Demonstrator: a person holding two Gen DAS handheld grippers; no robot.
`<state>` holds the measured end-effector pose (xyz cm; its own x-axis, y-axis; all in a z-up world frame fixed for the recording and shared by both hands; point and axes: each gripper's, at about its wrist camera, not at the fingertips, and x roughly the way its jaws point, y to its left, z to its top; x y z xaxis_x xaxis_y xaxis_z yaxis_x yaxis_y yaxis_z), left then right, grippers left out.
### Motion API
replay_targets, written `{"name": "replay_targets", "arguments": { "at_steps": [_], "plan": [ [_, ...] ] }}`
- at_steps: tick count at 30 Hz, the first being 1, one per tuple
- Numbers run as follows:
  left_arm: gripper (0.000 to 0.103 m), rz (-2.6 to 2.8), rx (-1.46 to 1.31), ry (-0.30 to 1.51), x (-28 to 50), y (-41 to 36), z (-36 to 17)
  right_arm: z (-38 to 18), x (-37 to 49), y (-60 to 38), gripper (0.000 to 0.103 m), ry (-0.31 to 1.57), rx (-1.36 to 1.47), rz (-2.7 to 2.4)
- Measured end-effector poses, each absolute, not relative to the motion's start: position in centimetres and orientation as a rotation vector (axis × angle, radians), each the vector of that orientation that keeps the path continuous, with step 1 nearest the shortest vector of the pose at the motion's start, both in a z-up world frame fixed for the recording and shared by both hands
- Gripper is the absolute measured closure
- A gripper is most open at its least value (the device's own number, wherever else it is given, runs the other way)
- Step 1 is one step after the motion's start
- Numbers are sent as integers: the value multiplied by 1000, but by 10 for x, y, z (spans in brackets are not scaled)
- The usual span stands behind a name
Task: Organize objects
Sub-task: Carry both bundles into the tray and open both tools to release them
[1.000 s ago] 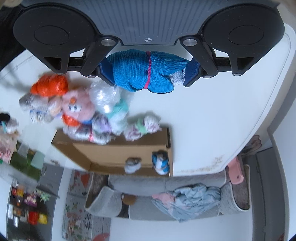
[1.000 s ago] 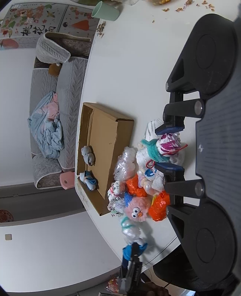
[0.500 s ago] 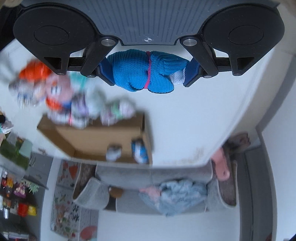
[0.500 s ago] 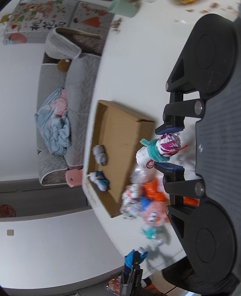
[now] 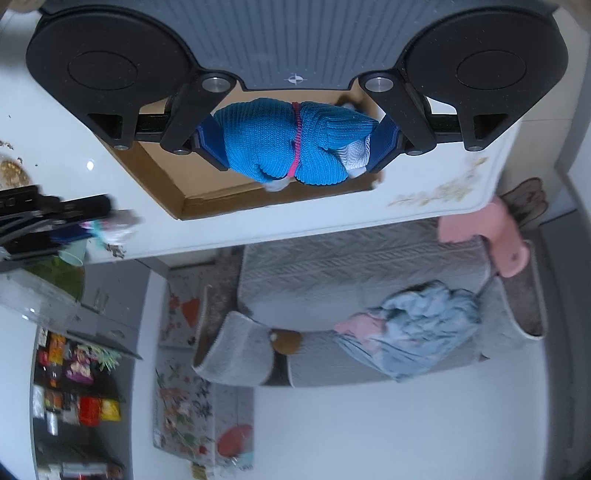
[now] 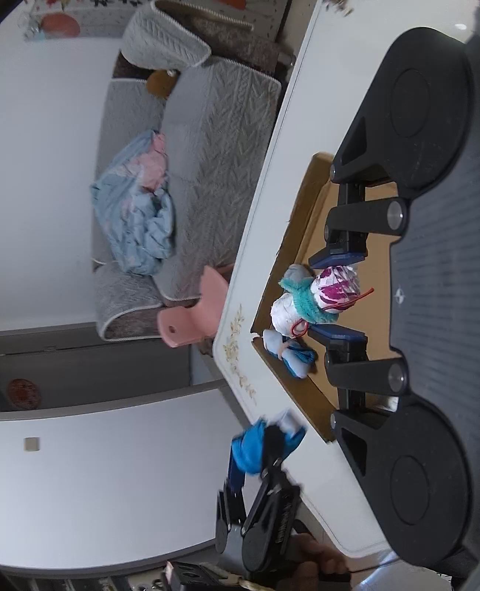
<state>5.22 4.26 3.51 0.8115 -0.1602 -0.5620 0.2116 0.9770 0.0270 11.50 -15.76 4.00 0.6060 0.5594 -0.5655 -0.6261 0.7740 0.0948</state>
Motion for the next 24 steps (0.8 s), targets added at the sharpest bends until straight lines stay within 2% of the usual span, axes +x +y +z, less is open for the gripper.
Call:
{"name": "replay_targets", "arguments": {
  "at_steps": [10, 14, 24],
  "plan": [
    [21, -230, 110, 794, 124, 27, -32, -25, 200, -103, 73, 825, -148, 676],
    [21, -227, 98, 827, 141, 32, -49, -48, 224, -94, 73, 878, -153, 642],
    [21, -199, 96, 856, 166, 30, -70, -64, 256, -83, 73, 931, -161, 582]
  ]
}}
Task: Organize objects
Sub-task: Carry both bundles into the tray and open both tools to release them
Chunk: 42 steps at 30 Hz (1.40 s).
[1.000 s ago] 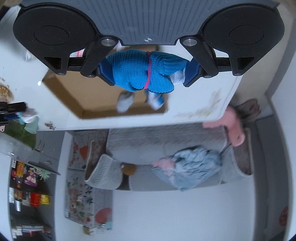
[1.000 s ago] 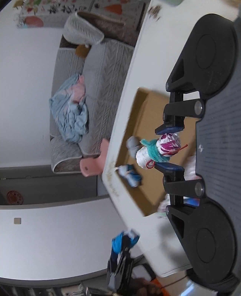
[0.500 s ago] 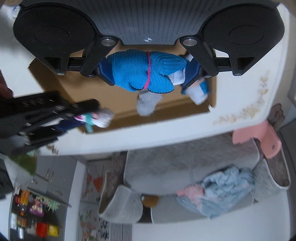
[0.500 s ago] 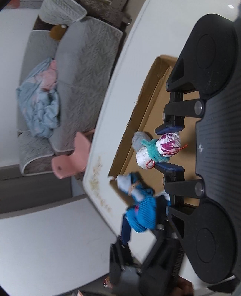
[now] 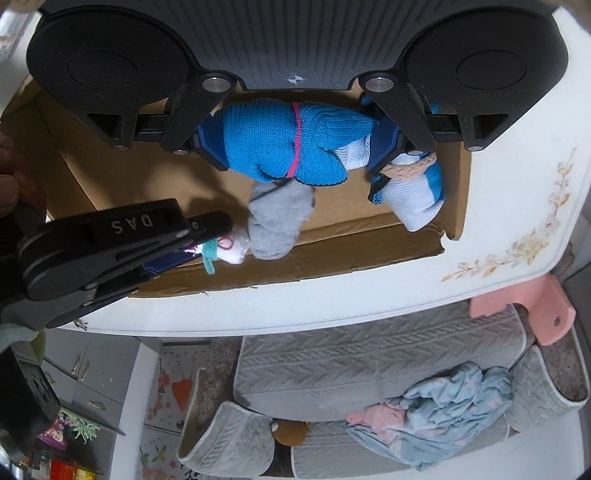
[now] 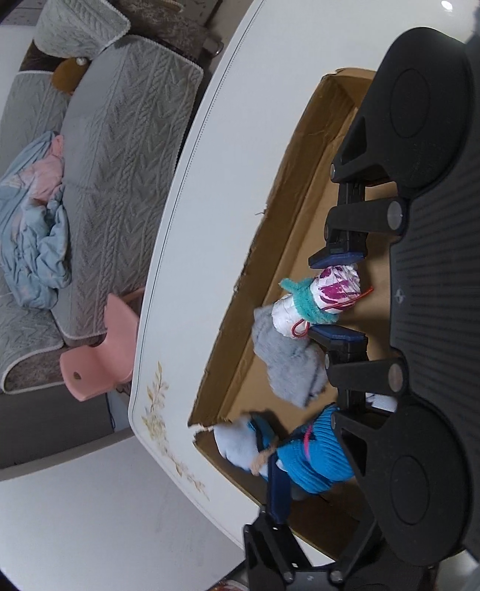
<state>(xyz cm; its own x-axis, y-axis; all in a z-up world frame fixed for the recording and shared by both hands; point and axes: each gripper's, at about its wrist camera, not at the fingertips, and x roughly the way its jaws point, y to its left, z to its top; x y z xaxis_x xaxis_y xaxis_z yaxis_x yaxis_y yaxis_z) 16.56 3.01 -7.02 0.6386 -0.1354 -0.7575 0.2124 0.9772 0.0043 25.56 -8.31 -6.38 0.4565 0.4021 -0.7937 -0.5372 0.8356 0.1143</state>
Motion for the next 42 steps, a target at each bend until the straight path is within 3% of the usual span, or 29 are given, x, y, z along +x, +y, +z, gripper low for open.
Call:
{"name": "replay_targets", "arguments": {
  "at_steps": [25, 31, 37, 42],
  "plan": [
    [17, -182, 160, 828, 188, 18, -77, -65, 267, -75, 68, 968, -263, 645],
    [13, -181, 191, 834, 185, 13, -76, -64, 264, -76, 65, 980, -319, 676],
    [1, -175, 198, 830, 179, 10, -64, -63, 263, -73, 59, 981, -363, 677],
    [0, -178, 185, 846, 177, 13, -62, -61, 259, -73, 58, 979, -365, 679]
  ]
}}
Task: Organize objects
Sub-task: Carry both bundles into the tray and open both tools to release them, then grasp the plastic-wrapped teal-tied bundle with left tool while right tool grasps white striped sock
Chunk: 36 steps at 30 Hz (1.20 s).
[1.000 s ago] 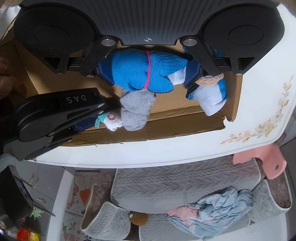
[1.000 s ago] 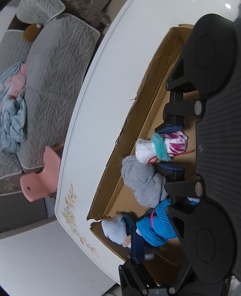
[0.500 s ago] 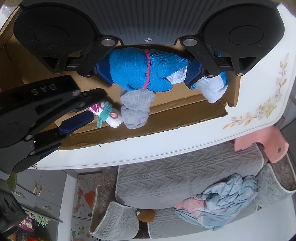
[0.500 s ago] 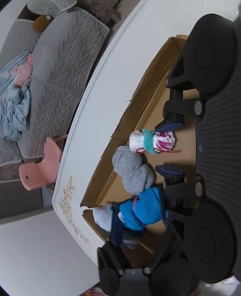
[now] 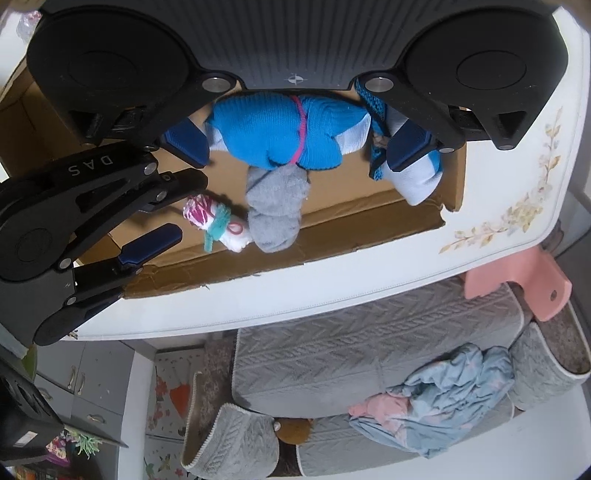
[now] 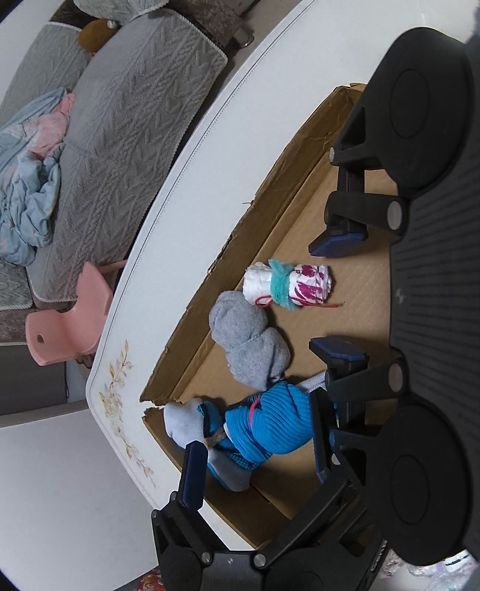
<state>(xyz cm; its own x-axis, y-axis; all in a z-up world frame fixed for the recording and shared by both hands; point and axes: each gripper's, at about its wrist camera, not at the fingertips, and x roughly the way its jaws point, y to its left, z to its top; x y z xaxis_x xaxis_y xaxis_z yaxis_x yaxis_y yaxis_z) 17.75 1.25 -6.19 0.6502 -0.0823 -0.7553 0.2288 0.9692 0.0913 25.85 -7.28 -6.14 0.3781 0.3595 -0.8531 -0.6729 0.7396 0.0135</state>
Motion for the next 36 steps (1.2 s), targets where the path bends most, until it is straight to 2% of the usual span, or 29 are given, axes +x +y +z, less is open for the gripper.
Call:
{"name": "replay_targets", "arguments": {
  "at_steps": [12, 17, 29, 36],
  "plan": [
    [1, -182, 191, 849, 164, 16, -55, -56, 245, -73, 54, 975, -408, 693],
    [1, -173, 197, 849, 154, 19, -51, -55, 238, -71, 49, 969, -422, 701],
    [1, -150, 184, 840, 109, 41, -36, -38, 196, -79, 45, 935, -448, 728],
    [1, -108, 182, 805, 76, 48, -23, -22, 169, -85, 38, 893, -441, 757]
  ]
}}
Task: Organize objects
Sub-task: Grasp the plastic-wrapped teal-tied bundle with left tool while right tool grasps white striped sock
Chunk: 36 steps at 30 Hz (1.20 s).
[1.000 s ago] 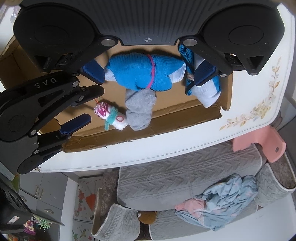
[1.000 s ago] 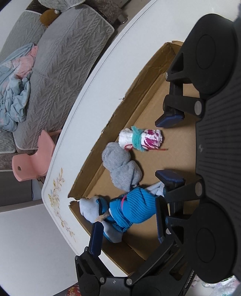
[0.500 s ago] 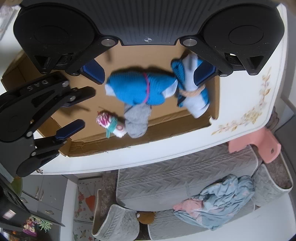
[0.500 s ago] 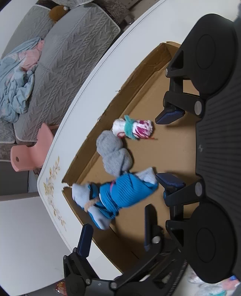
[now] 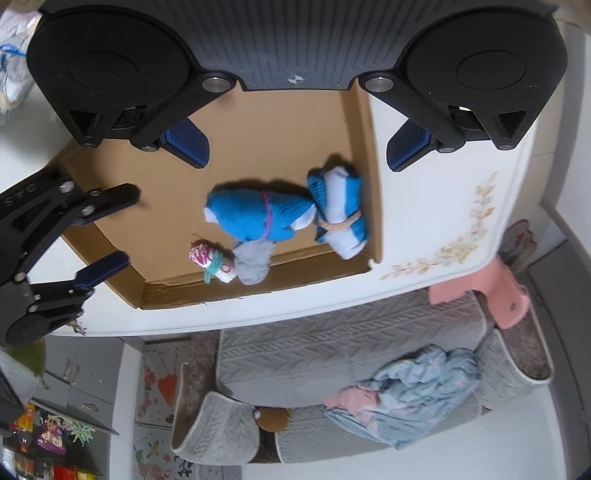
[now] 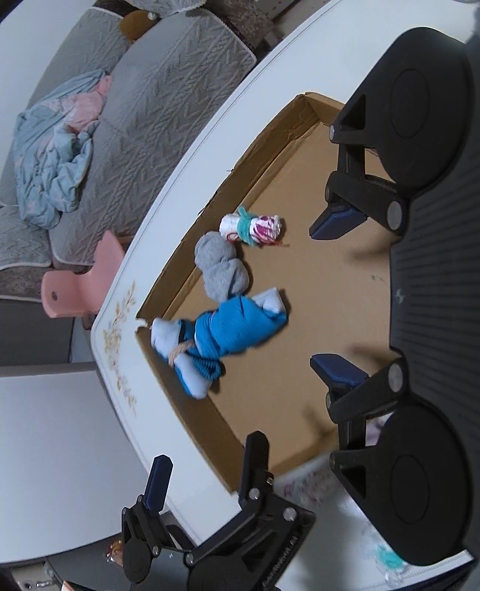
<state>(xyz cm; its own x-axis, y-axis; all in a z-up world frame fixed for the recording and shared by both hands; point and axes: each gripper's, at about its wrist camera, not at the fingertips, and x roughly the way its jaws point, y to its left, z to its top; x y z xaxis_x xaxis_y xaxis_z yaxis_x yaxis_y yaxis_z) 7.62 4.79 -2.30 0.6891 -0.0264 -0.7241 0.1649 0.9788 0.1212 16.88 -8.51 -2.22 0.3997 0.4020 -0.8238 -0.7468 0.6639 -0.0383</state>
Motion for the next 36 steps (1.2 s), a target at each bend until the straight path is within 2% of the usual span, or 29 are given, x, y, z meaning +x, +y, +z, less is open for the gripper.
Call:
{"name": "replay_targets", "arguments": {
  "at_steps": [12, 14, 20, 30, 36],
  "plan": [
    [0, -80, 149, 732, -38, 61, -25, -7, 77, -130, 29, 793, -427, 801],
    [0, -78, 123, 734, -61, 62, -31, -9, 59, -144, 25, 782, -408, 802],
    [0, -104, 26, 742, -114, 50, -57, -33, 19, -184, 23, 784, -330, 742],
    [1, -72, 101, 779, -113, 31, -95, -59, 20, -219, 27, 819, -139, 673],
    [0, -52, 86, 779, -110, 48, -96, -69, 20, -223, 29, 833, -195, 624]
  ]
}}
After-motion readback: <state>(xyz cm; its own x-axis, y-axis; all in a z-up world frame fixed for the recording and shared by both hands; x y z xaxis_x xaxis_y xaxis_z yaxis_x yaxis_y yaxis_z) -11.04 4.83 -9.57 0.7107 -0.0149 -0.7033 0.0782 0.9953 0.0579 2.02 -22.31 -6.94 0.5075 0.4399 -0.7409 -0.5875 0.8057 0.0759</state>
